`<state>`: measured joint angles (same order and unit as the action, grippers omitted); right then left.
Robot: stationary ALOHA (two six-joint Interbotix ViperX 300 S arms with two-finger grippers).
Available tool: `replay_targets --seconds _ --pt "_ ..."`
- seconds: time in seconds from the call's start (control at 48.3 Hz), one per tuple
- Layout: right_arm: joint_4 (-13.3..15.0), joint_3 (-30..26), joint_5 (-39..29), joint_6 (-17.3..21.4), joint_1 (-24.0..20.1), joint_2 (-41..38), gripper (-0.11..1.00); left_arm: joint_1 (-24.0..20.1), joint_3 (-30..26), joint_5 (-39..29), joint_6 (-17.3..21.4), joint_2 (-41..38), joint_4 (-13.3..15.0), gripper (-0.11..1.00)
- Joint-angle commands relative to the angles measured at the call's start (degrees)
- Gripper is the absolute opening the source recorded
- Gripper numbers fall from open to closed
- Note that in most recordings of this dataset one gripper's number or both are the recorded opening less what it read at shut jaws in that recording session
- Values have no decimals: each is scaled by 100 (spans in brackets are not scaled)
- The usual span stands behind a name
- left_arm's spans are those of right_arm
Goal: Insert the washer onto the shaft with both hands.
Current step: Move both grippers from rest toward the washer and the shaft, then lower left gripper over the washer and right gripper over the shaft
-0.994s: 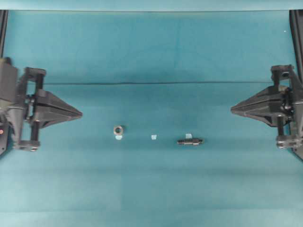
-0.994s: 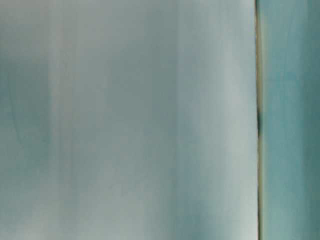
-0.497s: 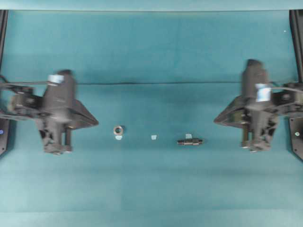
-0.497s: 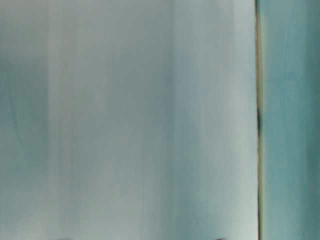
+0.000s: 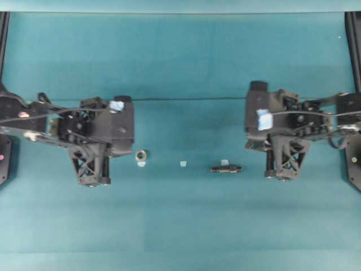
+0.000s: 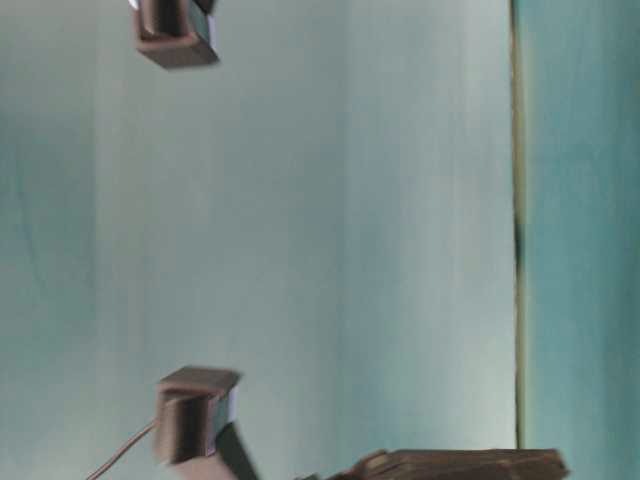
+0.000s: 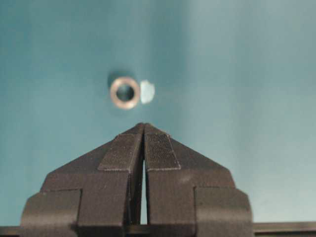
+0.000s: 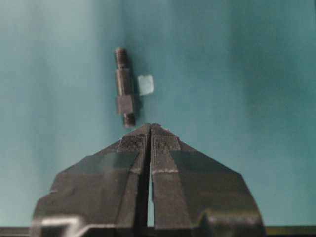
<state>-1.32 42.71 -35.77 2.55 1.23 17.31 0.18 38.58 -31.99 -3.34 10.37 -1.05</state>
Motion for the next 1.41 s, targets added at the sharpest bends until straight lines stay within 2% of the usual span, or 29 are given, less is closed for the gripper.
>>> replay_targets --seconds 0.0,0.248,0.58,1.077,1.118,1.18,1.284,1.387 --pt "18 -185 -62 -149 -79 -105 -10 -53 -167 -62 9 -79 -26 3" --pt "9 -334 -18 -255 -264 -422 -10 -149 -264 -97 70 -439 -88 3" --pt "18 -378 132 -272 -387 -870 -10 -167 -360 62 475 -668 -79 3" --pt "18 -334 431 -264 -387 -1099 -9 -167 -325 439 439 -870 -79 4" --pt "18 -316 431 -281 -387 -1107 -9 -176 -316 439 439 -870 -79 7" --pt "9 -299 431 -299 -387 -1116 -8 -185 -299 439 439 -870 -79 19" --pt "18 -246 466 -290 -387 -1151 -4 -211 -255 475 431 -888 -79 49" --pt "18 -229 501 -290 -387 -1187 6 -211 -220 589 431 -923 -88 80"
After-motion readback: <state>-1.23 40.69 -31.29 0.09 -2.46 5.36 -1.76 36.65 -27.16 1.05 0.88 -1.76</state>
